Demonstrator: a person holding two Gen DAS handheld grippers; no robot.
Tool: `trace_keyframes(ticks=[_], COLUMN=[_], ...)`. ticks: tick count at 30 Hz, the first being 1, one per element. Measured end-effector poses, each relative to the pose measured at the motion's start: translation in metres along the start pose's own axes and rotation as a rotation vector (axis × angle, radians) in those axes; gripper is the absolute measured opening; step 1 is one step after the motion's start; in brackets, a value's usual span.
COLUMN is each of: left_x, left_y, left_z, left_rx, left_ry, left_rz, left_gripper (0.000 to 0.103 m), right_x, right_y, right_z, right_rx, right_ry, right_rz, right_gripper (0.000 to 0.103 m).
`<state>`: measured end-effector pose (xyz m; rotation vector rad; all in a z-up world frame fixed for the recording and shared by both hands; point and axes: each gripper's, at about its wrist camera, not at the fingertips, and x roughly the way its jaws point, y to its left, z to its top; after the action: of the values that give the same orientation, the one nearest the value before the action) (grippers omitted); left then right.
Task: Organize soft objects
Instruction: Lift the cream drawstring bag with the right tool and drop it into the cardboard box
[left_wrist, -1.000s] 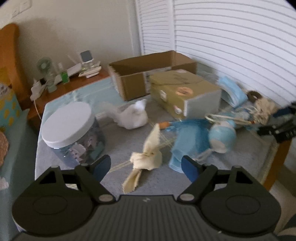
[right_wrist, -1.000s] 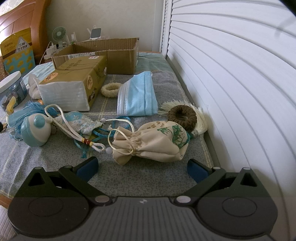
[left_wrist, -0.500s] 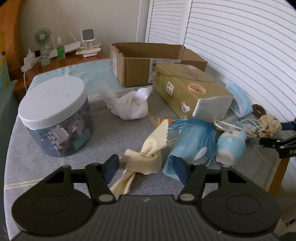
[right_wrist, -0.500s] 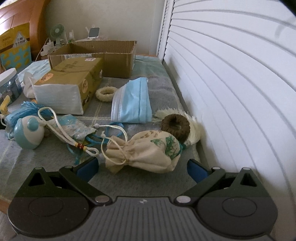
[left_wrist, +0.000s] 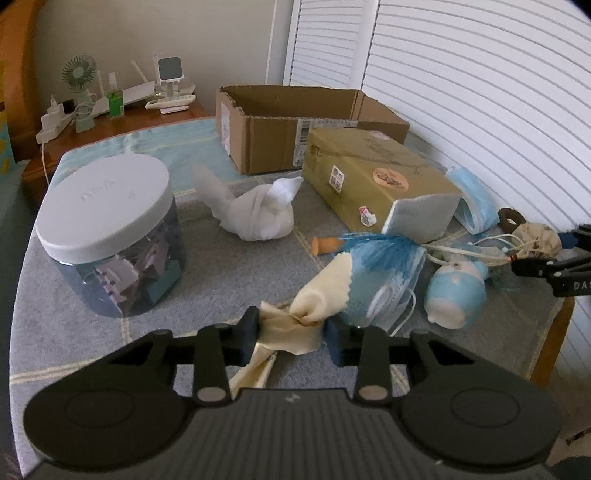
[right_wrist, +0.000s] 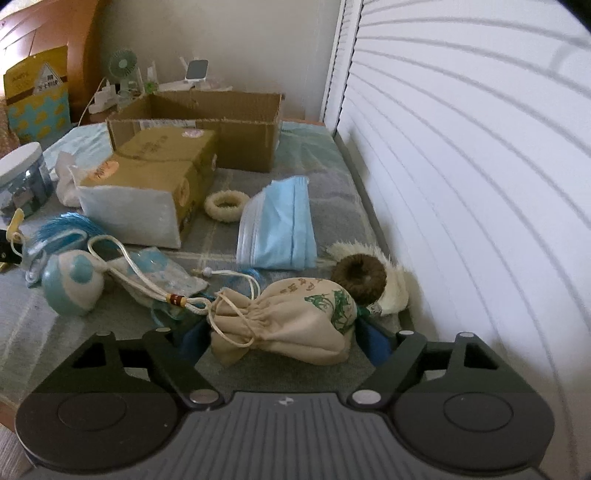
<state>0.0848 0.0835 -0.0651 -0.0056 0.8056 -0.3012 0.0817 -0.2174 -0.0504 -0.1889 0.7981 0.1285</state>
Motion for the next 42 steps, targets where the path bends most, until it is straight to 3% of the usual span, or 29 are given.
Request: trace_keyframes(ticks=[13,21,27,35,42], left_x=[-0.046,-0.054,-0.054,-0.05,-0.043], left_y=[-0.011,-0.02,-0.021,-0.019,-0.011], left_z=[0.021,0.029,0.034,0.035,0.036], left_rx=[0.147,0.199,0.221,0.229,0.207], left_ry=[-0.001,-0.013,-0.031,-0.045,-0.044], left_rz=[0.005,-0.035,-0.049,-0.055,-0.056], left_gripper=[0.036,0.036,0.036,0.036,0.036], right_x=[-0.05,-0.067,-0.068,-0.045,-0.023], right_y=[0.008,0.014,0.017,0.009,0.022], right_z=[0.024,0.057,0.095,0.164,0.216], right_rx=[-0.048,-0.067,-0.081,0.025,0.01], right_ry=[-0.074,-0.116,-0.149,-0.142,-0.155], right_rz=[0.052,0.09,0.122,0.238,0.266], right_gripper=[0.085,0.085,0.085,0.085,0.085])
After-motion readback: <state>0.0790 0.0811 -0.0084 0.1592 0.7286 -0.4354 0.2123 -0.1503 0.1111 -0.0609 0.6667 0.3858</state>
